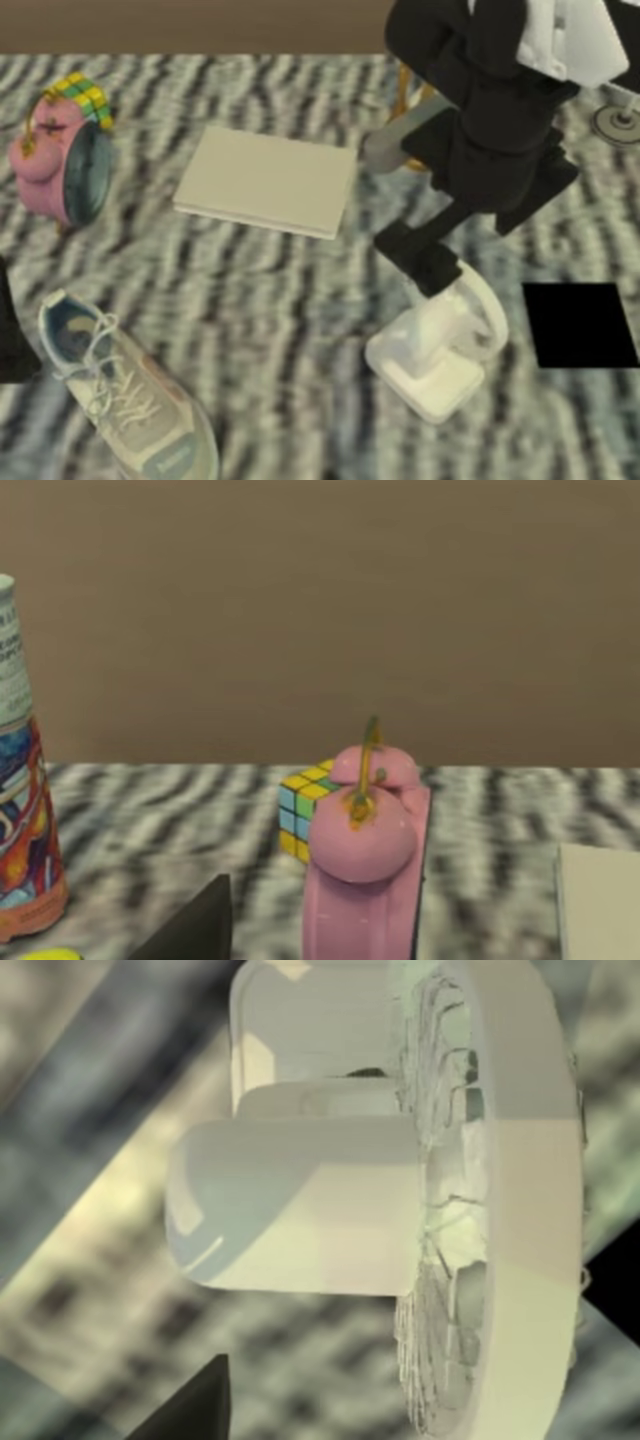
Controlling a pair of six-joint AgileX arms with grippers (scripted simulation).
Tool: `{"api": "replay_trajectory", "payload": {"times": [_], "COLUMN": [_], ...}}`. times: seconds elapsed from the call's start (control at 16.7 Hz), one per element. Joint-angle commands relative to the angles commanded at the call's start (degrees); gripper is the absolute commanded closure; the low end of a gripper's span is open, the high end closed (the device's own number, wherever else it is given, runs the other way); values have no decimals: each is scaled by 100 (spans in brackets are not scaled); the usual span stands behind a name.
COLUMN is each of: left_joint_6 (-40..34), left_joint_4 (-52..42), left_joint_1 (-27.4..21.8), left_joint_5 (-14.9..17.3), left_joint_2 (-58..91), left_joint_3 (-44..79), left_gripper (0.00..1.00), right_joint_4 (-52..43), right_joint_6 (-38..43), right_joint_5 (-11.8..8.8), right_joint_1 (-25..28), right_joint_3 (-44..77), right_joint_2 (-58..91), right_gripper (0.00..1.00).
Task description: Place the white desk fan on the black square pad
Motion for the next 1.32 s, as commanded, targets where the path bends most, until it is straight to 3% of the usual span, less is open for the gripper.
{"api": "replay_trajectory", "payload": {"times": [0.3,0.6,1.32], "left_joint_6": [0,0,0], "left_joint_4": [0,0,0], "left_joint_1": [0,0,0], "left_joint_5": [0,0,0], "left_joint_2": [0,0,0], "left_joint_3": [0,0,0], "left_gripper": [0,0,0], "right_joint_4": [883,988,988], "right_joint_6": [17,20,20], "right_joint_5": [0,0,0], "right_joint_1": [16,21,21], "right_joint_3": [-799,-901,-901], "right_joint_2": [72,91,91], "right_gripper": [0,0,90]}}
